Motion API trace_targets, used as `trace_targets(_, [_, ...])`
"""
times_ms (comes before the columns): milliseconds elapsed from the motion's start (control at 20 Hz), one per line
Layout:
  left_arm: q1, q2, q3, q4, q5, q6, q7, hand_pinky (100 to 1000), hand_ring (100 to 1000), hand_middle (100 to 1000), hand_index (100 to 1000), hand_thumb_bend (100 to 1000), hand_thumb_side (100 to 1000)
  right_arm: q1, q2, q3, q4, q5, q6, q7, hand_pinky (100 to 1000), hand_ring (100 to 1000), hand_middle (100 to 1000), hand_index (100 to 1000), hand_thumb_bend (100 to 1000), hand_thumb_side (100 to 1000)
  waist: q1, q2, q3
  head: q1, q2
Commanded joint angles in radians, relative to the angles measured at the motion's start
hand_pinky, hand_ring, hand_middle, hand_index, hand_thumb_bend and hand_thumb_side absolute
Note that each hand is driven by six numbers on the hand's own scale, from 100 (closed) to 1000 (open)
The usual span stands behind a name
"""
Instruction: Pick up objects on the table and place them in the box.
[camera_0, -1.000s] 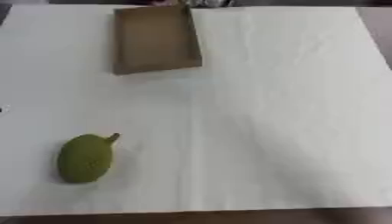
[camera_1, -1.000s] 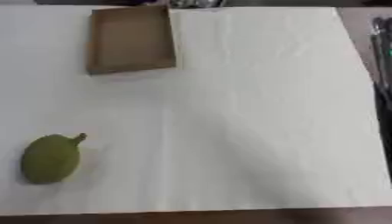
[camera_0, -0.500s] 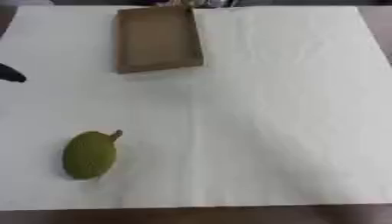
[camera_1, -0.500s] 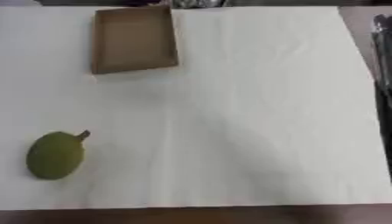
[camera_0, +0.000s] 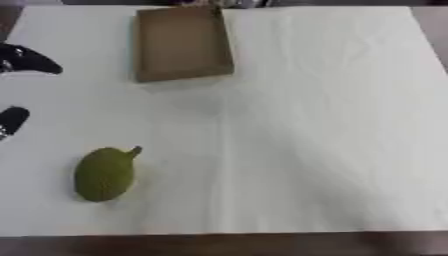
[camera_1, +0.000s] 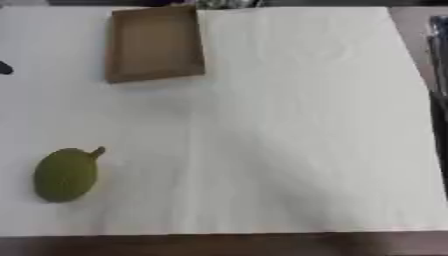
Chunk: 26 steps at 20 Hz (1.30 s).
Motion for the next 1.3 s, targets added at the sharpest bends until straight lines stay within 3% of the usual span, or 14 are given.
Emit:
trace_targets(50, [-0.029,0.004,-0.012,0.016,0.035,0.037,-0.059,881,840,824,961,100,828,-0.010,-0.015,-0.003,-0.016,-0.001,-0.001,0.004,817,750,656,860,100,608,0.006,-0.026,0.003,-0.002,0.008])
trace_targets(400, [-0.046,-0.039,-0.048,0.050,0.086,0.121,-0.166,874,835,820,958,100,885,-0.005,-0.011,-0.003,-0.016,0.003,-0.005,0.005,816,749,658,859,100,599,0.009,-0.044,0.012,-0.001,0.038])
trace_targets(850, [-0.043,-0.057,-0.076,0.063,0.062,0.147,-0.222,875,841,826,955,100,871,-0.001,-0.011,-0.003,-0.016,0.009,-0.006,0.005,815,748,659,858,100,589,0.011,-0.058,0.024,-0.043,0.052])
trace_targets(1150, [-0.018,-0.038,-0.062,0.037,-0.010,0.103,-0.240,882,851,837,952,100,783,-0.009,-0.018,-0.004,-0.016,0.011,-0.007,0.006,815,748,659,858,100,588,0.009,-0.046,0.024,-0.061,0.025])
trace_targets(1300, [-0.004,-0.026,-0.046,0.013,-0.073,0.065,-0.222,886,856,843,950,100,702,-0.011,-0.022,-0.007,-0.016,0.011,-0.006,0.002,816,749,658,858,100,593,0.009,-0.035,0.024,-0.064,-0.019])
